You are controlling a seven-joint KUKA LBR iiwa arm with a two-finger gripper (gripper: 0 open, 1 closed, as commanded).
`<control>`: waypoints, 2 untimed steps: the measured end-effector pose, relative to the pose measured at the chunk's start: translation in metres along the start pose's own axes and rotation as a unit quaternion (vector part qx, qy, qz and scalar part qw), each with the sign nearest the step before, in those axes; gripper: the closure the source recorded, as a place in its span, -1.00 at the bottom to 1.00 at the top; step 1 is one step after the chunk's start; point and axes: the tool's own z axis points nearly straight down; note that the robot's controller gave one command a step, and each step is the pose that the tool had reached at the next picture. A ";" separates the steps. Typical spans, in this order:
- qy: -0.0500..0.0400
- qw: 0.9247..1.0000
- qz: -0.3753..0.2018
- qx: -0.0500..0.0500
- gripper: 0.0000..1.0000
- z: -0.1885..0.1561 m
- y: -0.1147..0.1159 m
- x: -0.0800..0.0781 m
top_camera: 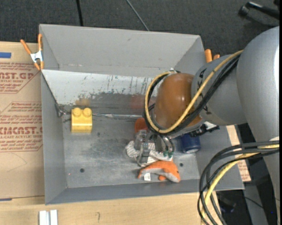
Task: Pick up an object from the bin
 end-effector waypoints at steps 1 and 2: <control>0.000 1.000 -0.005 0.000 1.00 -0.120 -0.013 0.001; 0.000 1.000 -0.005 0.000 1.00 -0.120 -0.013 0.001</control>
Offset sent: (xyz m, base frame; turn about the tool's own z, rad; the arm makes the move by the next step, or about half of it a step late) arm 0.0000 0.0000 0.0000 0.0000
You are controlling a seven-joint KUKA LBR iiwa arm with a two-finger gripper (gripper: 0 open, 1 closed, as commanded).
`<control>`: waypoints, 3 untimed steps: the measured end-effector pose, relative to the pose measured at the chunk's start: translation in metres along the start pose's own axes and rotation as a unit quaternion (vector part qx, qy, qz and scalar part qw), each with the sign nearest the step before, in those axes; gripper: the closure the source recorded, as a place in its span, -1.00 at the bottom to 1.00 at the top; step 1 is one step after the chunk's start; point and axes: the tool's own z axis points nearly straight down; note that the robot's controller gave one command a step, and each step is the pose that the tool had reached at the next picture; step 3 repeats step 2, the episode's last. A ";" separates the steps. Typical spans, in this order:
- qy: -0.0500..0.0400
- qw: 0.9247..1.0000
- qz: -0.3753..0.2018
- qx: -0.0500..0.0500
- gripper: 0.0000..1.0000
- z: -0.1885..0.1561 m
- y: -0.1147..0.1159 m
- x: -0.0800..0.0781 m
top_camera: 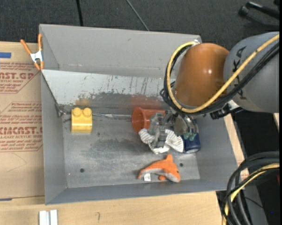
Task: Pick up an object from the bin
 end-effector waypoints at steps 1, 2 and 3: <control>0.002 1.000 -0.007 0.001 1.00 -0.039 0.009 0.004; 0.003 1.000 -0.008 0.001 1.00 -0.052 0.011 0.004; 0.003 1.000 -0.008 0.001 1.00 -0.052 0.011 0.004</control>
Offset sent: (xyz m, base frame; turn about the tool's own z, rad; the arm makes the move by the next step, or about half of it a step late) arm 0.0062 0.0089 0.1245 -0.0095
